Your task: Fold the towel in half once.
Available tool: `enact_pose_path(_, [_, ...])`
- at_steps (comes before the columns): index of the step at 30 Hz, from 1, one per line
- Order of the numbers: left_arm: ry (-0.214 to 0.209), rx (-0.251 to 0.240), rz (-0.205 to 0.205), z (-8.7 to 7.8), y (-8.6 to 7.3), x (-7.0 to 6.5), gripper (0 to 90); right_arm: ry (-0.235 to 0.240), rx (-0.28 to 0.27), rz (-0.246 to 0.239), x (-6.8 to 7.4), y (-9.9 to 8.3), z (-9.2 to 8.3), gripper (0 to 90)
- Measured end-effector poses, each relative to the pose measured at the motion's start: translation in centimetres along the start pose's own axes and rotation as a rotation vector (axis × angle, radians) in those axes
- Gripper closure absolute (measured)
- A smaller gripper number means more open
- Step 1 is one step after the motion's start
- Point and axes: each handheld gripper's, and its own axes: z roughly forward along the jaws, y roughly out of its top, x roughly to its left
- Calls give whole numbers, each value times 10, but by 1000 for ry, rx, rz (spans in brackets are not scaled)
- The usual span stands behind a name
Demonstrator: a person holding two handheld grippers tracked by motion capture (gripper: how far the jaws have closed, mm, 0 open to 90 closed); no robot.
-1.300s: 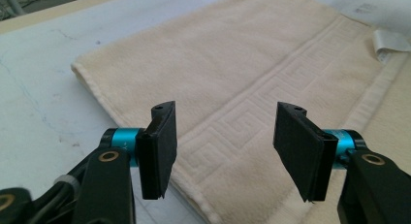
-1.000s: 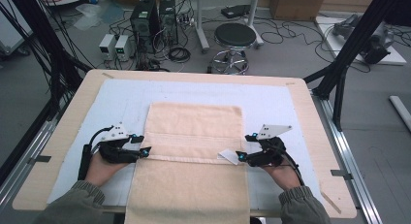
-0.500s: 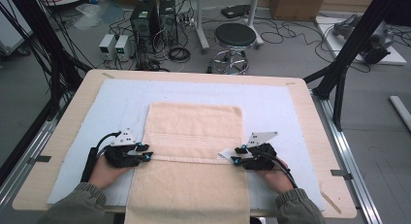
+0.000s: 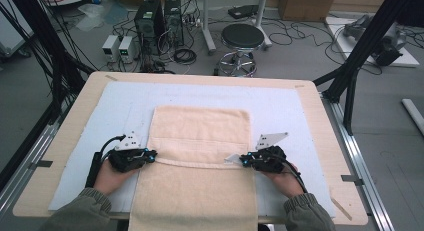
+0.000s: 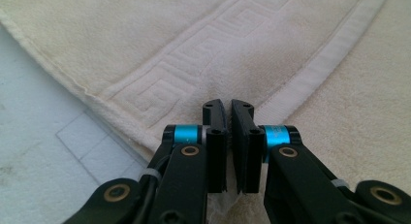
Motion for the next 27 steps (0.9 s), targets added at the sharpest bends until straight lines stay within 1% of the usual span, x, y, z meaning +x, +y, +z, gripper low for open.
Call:
enact_pose_path(2, [1,-21,0,-5,3,0,848,5,-15,-5,1,3,-4,866])
enact_pose_path(3, [6,-37,-8,-7,5,1,848,3,-29,-12,3,6,-8,865])
enact_pose_path(5, [7,-57,-13,-13,7,1,849,11,-36,-20,7,11,-13,866])
enact_pose_path(7, [7,-71,-12,-18,9,1,849,19,-47,-38,10,15,-18,866])
enact_pose_path(8, [4,-82,-7,-22,11,-1,849,24,-47,-39,12,16,-19,866])
enact_pose_path(11, [-5,-94,12,-32,12,-8,850,40,-49,-48,19,17,-25,865])
enact_pose_path(12, [-10,-98,11,-35,12,-11,850,43,-52,-50,21,17,-27,866])
enact_pose_path(15, [-23,-108,30,-47,10,-23,850,59,-80,-50,32,14,-37,866])
enact_pose_path(16, [-29,-112,32,-52,9,-28,850,61,-92,-59,36,13,-41,866])
enact_pose_path(20, [-53,-113,49,-71,3,-49,850,87,-107,-73,59,6,-57,865])
enact_pose_path(21, [-62,-110,58,-78,0,-56,850,89,-109,-80,64,4,-59,865])
enact_pose_path(24, [-84,-101,66,-94,-7,-75,850,119,-94,-111,90,-2,-69,865])
enact_pose_path(25, [-95,-94,70,-99,-10,-81,851,131,-90,-114,99,-3,-71,865])
enact_pose_path(27, [-126,-84,70,-109,-16,-94,850,156,-72,-143,117,-7,-77,863])
